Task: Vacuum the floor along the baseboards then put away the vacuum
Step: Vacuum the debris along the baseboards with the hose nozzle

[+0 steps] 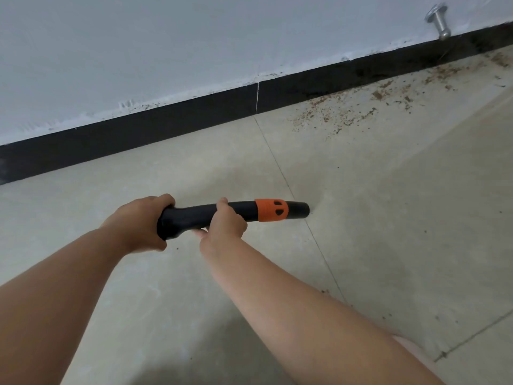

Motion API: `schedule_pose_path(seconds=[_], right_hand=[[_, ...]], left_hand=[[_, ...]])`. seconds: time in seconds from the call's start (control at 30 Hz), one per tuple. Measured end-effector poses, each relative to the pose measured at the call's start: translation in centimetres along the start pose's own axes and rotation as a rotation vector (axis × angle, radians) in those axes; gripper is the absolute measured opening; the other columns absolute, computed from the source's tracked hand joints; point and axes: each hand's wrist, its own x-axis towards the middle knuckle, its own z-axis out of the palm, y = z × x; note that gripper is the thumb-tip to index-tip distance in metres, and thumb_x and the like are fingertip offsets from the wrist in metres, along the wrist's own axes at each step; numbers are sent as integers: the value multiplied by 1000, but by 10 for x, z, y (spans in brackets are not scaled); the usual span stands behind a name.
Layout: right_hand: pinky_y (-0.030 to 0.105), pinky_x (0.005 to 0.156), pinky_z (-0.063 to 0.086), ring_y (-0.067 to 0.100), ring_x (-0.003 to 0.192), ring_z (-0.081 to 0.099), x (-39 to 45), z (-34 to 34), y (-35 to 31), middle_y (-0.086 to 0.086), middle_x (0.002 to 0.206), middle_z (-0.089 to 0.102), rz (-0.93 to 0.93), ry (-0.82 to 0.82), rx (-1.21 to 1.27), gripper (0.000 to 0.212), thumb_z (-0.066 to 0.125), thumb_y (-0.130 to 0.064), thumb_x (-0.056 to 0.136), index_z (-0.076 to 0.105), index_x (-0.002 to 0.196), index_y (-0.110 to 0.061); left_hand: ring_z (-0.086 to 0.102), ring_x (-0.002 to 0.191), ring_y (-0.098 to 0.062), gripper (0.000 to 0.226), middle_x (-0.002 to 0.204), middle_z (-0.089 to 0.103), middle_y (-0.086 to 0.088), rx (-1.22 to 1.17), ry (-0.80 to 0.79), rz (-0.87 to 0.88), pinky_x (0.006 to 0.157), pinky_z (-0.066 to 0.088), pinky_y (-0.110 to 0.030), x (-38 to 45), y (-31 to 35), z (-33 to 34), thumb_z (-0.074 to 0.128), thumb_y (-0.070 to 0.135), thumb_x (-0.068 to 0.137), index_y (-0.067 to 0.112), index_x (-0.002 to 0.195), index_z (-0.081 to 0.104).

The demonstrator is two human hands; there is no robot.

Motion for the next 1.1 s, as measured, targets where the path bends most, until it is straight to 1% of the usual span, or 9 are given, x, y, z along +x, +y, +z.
schedule_pose_path(seconds=[0.13, 0.3, 0.43, 0.57, 0.7, 0.77, 0.87, 1.0, 1.1], right_hand=[[50, 91, 50, 27, 92, 55, 4, -5, -20, 11, 113, 54, -72, 12, 27, 43, 56, -19, 93, 39, 131, -8], [49, 87, 52, 27, 89, 53, 9, -12, -48, 11, 107, 52, -134, 68, 66, 42, 55, -21, 93, 39, 130, -8], [50, 87, 52, 28, 89, 55, 3, -9, -35, 15, 119, 54, -86, 20, 90, 48, 57, -23, 93, 35, 133, -9], [47, 84, 54, 26, 90, 55, -5, 3, -16, 11, 113, 54, -28, -33, 67, 45, 57, -24, 93, 36, 130, -11], [44, 77, 56, 26, 92, 57, -13, 6, -1, 12, 115, 54, 2, -69, 66, 39, 57, -24, 93, 39, 126, -11], [44, 74, 56, 27, 93, 58, -14, 2, 2, 12, 116, 55, 4, -62, 75, 38, 57, -23, 93, 40, 125, -11], [46, 77, 55, 29, 98, 58, -8, -8, -12, 13, 119, 54, -35, -19, 111, 40, 57, -23, 92, 39, 126, -11], [52, 85, 52, 35, 107, 56, 1, -14, -45, 17, 124, 53, -98, -10, 100, 45, 56, -25, 93, 36, 131, -11], [49, 80, 50, 36, 110, 54, 6, -12, -69, 17, 125, 52, -130, -26, 22, 47, 54, -25, 93, 36, 133, -8]], left_hand=[[51, 71, -13, 37, 77, 50, 10, 10, 1, 51, 55, 38, -24, 9, 21, -4, 70, 19, 66, 27, 90, 42], [51, 77, -16, 38, 84, 51, 7, 20, 12, 114, 60, 39, -26, 25, 51, -10, 68, 20, 68, 25, 94, 41], [50, 76, -16, 38, 82, 50, 8, 51, 19, 108, 56, 36, -25, 21, 38, -19, 69, 18, 66, 27, 91, 41], [51, 75, -16, 40, 80, 51, 8, 75, 30, 36, 55, 36, -26, 2, 14, -25, 70, 18, 63, 28, 90, 42], [50, 77, -16, 40, 82, 51, 8, 107, 29, 37, 54, 35, -26, -6, 3, -31, 70, 16, 64, 28, 90, 41], [50, 79, -16, 41, 85, 50, 8, 126, 5, 48, 57, 36, -26, -7, 5, -31, 69, 17, 65, 29, 91, 40], [50, 78, -16, 42, 87, 51, 8, 144, -28, 76, 60, 38, -27, -2, 24, -27, 70, 21, 66, 28, 92, 38], [51, 74, -16, 42, 85, 52, 5, 157, -2, 108, 57, 38, -26, 9, 56, -30, 70, 27, 68, 23, 96, 39], [48, 70, -17, 44, 75, 44, 6, 174, 50, 79, 52, 33, -25, 17, 76, -34, 70, 32, 70, 21, 94, 35]])
